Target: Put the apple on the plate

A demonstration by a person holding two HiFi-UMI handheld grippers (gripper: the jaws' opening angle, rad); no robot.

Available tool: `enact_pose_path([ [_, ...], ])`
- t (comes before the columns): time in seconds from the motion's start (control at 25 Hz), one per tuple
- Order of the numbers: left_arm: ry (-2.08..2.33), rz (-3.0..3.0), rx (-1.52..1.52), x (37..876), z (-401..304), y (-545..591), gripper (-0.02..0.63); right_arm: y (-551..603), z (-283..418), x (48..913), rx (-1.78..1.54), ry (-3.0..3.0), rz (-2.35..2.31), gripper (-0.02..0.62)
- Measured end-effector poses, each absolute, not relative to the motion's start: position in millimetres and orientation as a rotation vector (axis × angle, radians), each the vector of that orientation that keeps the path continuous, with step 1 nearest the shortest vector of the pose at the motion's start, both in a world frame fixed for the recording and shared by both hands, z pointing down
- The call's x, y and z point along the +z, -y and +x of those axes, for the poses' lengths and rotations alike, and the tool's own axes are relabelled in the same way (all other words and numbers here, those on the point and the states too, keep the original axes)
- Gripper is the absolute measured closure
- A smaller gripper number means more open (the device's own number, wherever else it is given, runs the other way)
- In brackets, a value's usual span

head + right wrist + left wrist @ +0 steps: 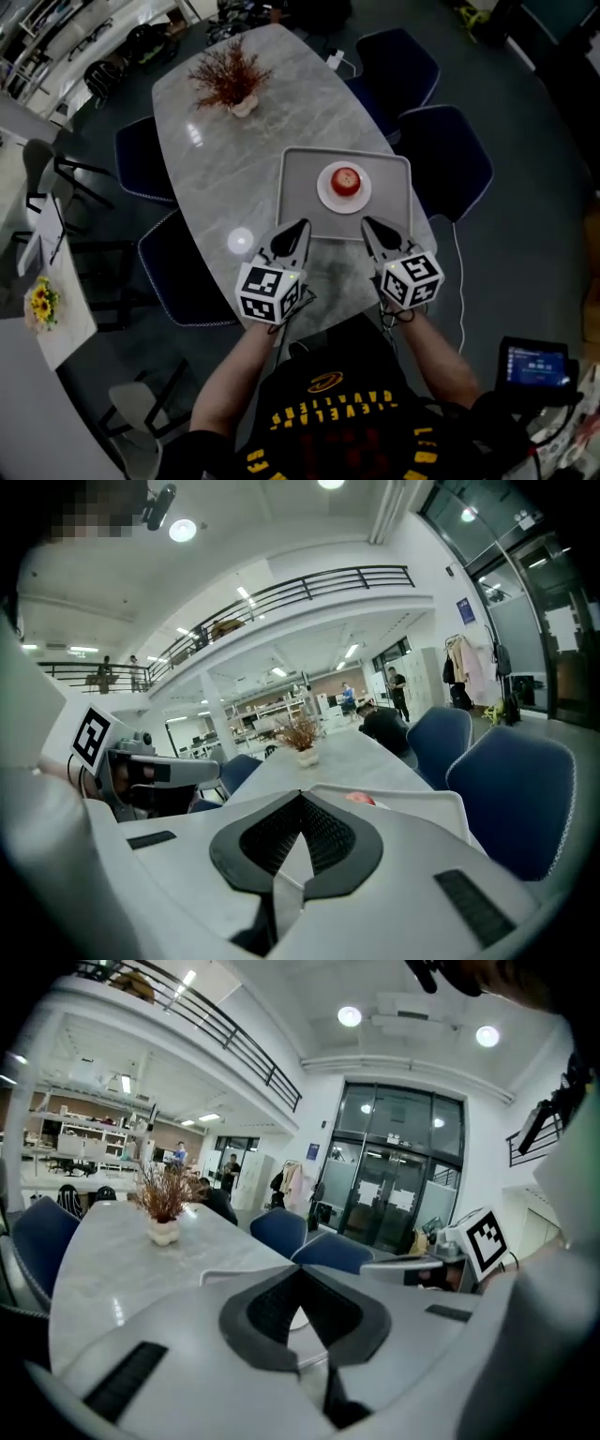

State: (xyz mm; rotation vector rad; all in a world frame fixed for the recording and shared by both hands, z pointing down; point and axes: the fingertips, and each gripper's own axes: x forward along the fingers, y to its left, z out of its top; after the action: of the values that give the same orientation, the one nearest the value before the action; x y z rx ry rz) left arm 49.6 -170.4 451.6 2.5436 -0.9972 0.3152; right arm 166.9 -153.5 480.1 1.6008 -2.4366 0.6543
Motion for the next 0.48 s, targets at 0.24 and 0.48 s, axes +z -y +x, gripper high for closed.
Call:
enact_pose_path([
  [0.24, 1.049, 2.672, 0.142, 382, 32, 109, 0.604, 101, 132, 414, 0.430, 2.522, 1.672, 0.589],
  [0.48, 1.114, 2.796, 0.022, 319, 3, 39, 0.604, 37, 97, 350, 0.197, 2.576, 1.742, 0.589],
])
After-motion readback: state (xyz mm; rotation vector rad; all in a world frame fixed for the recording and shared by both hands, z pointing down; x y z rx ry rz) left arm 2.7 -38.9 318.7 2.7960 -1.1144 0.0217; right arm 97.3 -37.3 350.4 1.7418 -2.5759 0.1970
